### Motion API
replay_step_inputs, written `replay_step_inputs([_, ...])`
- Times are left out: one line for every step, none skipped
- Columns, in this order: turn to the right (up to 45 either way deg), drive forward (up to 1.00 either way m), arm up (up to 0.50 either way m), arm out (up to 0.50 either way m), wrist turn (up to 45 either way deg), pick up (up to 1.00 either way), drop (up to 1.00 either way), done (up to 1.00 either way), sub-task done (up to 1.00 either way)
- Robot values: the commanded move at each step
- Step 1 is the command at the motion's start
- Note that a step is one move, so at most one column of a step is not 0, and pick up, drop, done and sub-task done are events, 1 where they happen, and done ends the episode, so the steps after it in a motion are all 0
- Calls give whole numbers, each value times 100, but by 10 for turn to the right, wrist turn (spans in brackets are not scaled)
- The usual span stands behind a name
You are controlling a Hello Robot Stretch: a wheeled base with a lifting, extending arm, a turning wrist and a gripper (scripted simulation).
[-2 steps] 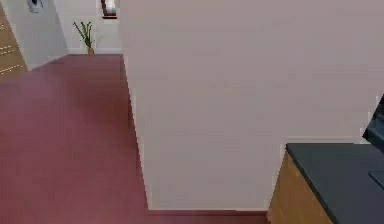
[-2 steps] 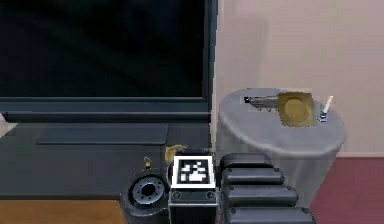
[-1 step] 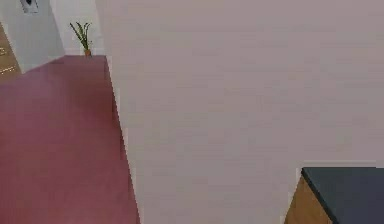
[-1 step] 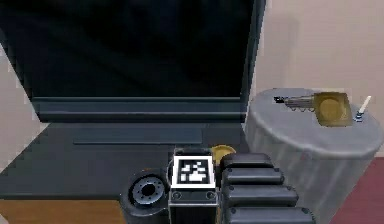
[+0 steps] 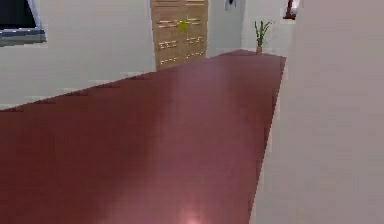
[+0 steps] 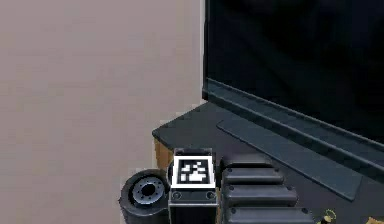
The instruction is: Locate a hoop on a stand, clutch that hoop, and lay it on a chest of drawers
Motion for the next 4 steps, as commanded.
replay_step_inputs([-450, 0, 0, 0, 0, 0, 0, 0, 0])
replay_step_inputs([-450, 0, 0, 0, 0, 0, 0, 0, 0])
replay_step_inputs([-300, 0, 0, 0, 0, 0, 0, 0, 0])
replay_step_inputs([0, 100, 0, 0, 0, 0, 0, 0, 0])
